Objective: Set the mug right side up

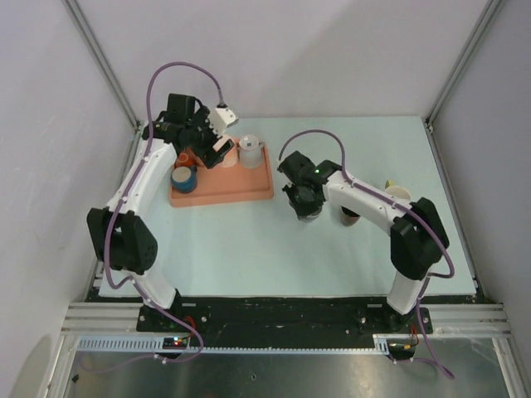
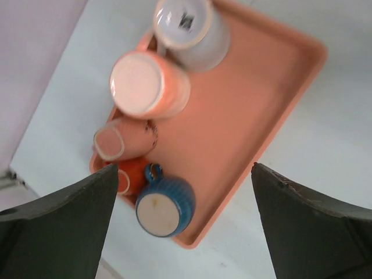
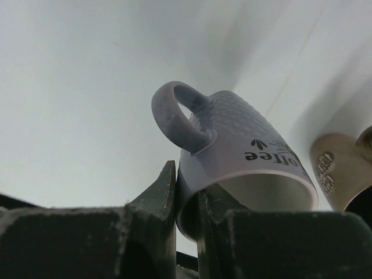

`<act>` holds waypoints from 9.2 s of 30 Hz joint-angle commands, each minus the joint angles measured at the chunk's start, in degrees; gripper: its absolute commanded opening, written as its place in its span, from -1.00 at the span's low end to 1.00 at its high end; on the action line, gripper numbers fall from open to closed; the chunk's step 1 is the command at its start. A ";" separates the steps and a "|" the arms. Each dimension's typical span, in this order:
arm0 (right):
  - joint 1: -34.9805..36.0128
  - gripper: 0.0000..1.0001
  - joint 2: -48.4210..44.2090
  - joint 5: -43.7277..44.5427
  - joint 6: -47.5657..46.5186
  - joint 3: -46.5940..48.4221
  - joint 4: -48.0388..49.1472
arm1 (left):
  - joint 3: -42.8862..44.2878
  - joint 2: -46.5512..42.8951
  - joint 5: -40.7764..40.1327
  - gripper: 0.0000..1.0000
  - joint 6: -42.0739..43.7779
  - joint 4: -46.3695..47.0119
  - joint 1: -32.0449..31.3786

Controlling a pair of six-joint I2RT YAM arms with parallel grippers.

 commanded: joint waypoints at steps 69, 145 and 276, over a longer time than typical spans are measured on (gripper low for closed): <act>-2.85 0.29 -0.49 7.73 3.62 -5.85 -2.09 | -5.87 17.68 -22.57 -0.01 13.86 -1.82 3.38; 10.73 -1.00 2.69 -7.49 -0.48 2.74 4.35 | 16.14 6.09 -5.34 0.99 -24.88 -7.89 10.17; 10.43 0.28 1.86 4.15 3.06 0.22 -3.97 | 3.03 15.76 -21.13 0.94 -14.19 -10.75 10.82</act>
